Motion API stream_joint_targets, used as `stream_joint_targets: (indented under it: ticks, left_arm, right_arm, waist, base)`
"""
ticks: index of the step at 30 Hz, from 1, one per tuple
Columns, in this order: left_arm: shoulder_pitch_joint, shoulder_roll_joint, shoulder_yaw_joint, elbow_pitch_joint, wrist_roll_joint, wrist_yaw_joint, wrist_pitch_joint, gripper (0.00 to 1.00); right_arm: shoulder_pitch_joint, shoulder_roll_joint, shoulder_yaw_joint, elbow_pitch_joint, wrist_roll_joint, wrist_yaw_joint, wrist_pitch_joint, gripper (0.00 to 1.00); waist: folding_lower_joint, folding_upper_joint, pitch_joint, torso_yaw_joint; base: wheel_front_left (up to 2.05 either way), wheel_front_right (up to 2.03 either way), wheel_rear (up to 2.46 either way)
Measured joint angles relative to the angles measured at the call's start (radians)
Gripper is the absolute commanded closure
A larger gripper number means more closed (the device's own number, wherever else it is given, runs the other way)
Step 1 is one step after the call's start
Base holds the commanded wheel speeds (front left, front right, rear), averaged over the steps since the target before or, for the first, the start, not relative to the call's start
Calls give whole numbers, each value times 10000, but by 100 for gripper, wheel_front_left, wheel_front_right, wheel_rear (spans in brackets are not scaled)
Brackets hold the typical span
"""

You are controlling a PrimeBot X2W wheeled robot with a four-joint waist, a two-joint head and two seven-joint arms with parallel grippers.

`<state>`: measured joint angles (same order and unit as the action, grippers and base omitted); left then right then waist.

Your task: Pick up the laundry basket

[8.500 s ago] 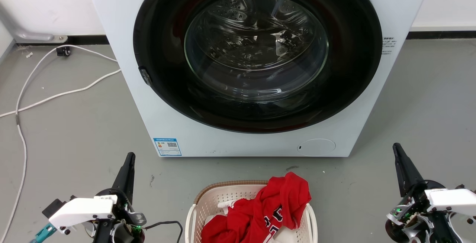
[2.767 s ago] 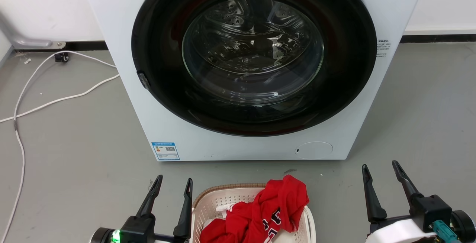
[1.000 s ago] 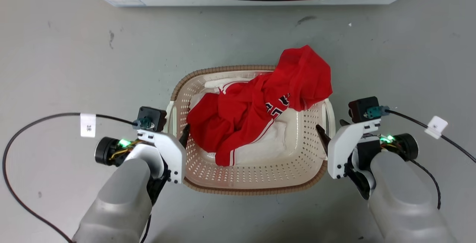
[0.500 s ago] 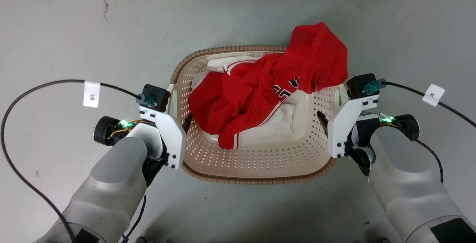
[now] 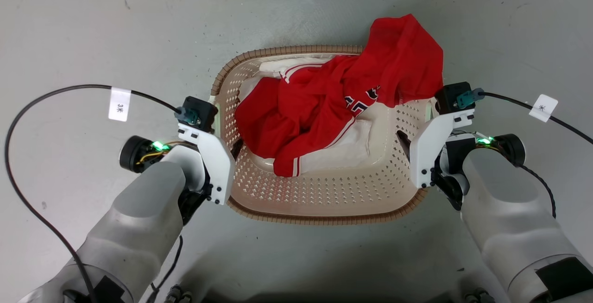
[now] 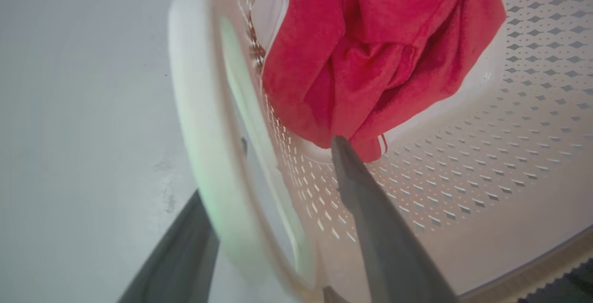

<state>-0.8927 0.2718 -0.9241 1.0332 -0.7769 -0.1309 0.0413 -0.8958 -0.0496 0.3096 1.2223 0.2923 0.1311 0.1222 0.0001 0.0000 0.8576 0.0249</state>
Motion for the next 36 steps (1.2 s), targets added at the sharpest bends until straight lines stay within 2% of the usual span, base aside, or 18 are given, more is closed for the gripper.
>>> stream_joint_targets:
  ticks: [1, 2, 11, 19, 27, 36]
  left_arm:
    - [-5, -8, -81, -4, -148, 0, 27, 100]
    - [-6, -12, -174, -17, -268, 0, 58, 100]
    - [-105, 132, -922, -136, -1241, 29, 58, 100]
    - [-93, 263, -1603, -288, -2105, 29, 259, 100]
    - [514, 560, -2418, -777, -3202, 29, 1185, 100]
    - [1165, 1156, -3049, -1624, -4537, 29, 2780, 100]
  right_arm:
    - [-17, 0, 46, 29, 44, 0, 0, 76]
    - [-20, 0, 82, 67, 98, 0, 0, 100]
    - [-80, -31, 305, 357, 255, -19, 13, 100]
    - [-99, -29, 284, 554, 219, -21, 305, 100]
    - [291, -17, 546, 633, 267, -17, 1638, 100]
    - [1077, 12, 1499, 476, 863, -17, 3810, 100]
  waist:
    - [0, 0, 13, 9]
    - [0, 0, 24, 19]
    - [0, 0, -57, 81]
    - [0, 0, -666, 65]
    - [-1, 0, -1973, -30]
    - [-2, 0, -4068, -180]
  base:
    - [0, 0, 0]
    - [0, 0, 0]
    - [0, 0, 0]
    - [0, 0, 0]
    - [0, 0, 0]
    - [0, 0, 0]
